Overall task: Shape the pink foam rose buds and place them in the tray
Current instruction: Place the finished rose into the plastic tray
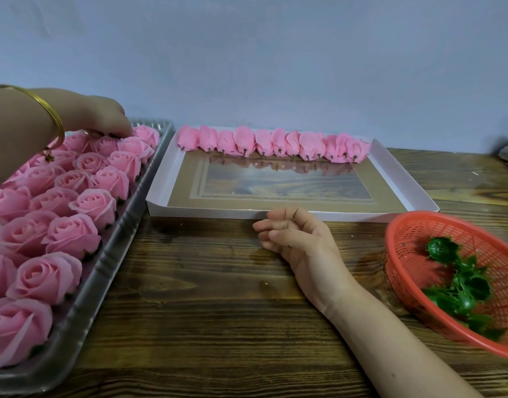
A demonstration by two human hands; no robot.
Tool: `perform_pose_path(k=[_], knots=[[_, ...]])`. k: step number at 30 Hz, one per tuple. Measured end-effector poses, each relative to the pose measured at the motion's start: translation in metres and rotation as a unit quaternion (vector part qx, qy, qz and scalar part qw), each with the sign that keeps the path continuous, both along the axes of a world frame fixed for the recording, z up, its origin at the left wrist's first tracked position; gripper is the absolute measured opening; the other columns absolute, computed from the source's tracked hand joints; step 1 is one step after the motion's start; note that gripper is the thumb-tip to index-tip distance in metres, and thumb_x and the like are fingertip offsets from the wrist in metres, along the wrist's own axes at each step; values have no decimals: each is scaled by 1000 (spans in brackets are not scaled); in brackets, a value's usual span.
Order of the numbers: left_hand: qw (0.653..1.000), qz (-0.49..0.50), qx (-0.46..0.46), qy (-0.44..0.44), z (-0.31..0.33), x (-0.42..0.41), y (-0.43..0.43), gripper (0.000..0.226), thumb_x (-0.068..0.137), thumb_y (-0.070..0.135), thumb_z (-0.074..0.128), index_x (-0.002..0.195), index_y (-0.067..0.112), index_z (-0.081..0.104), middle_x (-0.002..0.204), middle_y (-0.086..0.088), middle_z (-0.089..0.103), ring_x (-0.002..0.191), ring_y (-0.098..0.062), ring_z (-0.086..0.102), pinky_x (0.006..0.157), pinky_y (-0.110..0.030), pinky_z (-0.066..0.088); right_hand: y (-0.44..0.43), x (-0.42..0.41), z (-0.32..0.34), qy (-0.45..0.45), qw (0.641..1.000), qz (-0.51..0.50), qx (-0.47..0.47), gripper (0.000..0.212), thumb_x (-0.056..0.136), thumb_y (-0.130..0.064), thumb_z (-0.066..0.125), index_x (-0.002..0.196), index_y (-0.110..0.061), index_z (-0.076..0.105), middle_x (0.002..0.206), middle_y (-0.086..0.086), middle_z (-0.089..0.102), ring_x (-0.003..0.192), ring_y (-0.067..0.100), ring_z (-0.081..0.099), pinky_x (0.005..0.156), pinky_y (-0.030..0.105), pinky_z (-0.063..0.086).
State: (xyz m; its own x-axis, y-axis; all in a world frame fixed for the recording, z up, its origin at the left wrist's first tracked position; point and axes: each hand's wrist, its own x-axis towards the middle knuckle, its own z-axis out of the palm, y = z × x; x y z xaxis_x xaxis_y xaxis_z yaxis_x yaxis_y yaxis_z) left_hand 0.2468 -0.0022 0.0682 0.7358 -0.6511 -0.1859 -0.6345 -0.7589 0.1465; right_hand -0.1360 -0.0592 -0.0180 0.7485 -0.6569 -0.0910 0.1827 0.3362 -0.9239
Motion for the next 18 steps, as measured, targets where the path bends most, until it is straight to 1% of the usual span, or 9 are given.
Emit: perform_pose_path(k=[2,4,5,7,9,12,14,16,18], knots=[[1000,-4,6,7,-2,0,-1,8,90,0,53,84,-3,58,76,-19,53,63,-25,44,55,-27,32,0,0,0,1,1000,-1,0,35,63,-5,64,99,-5,63,90,11,73,87,17,68,75,23,54],[1000,-12,5,13,-4,1,-2,10,90,-6,49,89,-4,59,85,-21,56,69,-27,47,56,-28,34,0,0,0,2,1000,0,0,35,63,-5,63,98,-5,63,90,11,73,86,17,68,76,24,54],[1000,-17,5,15,-6,2,-3,14,90,-8,46,90,-4,60,88,-22,58,73,-28,49,59,-28,36,0,0,1,1,1000,0,1,36,62,-4,63,98,-5,62,90,11,73,86,17,67,75,24,54],[999,-30,5,16,-8,3,-3,19,89,-11,43,91,-4,61,95,-24,60,81,-31,52,68,-32,41,0,0,1,-1,1000,0,4,35,62,-4,63,97,-5,62,89,11,73,85,17,67,74,23,54],[999,-41,5,10,-9,5,-3,18,88,-10,45,89,-3,62,97,-25,61,83,-32,54,74,-35,42,0,0,0,-2,1000,-1,5,35,62,-4,63,97,-5,63,89,11,73,84,17,67,74,22,54],[999,-45,6,-6,-7,5,-4,16,87,-8,49,88,-2,63,87,-21,61,75,-30,54,66,-31,42,0,0,0,-2,1000,-4,6,35,62,-4,63,97,-5,63,89,12,73,84,17,67,73,23,54],[999,-46,3,-16,-6,7,-4,18,85,-8,52,96,-3,65,88,-20,61,74,-30,54,61,-29,41,0,1,0,-4,1000,-5,7,35,61,-3,63,97,-5,62,88,12,73,84,16,67,73,22,54],[998,-49,3,-28,-6,9,-6,22,84,-7,55,103,-2,65,92,-20,61,77,-31,54,64,-30,42,1,1,0,-4,1000,-5,7,35,61,-3,63,96,-5,62,88,12,73,83,16,67,72,22,54],[998,-52,5,-42,-6,9,-7,24,85,-3,56,107,-1,66,94,-18,61,79,-31,55,69,-31,43,1,1,1,-3,1000,-5,5,34,61,-3,63,95,-5,63,88,12,73,82,16,67,71,22,54]])
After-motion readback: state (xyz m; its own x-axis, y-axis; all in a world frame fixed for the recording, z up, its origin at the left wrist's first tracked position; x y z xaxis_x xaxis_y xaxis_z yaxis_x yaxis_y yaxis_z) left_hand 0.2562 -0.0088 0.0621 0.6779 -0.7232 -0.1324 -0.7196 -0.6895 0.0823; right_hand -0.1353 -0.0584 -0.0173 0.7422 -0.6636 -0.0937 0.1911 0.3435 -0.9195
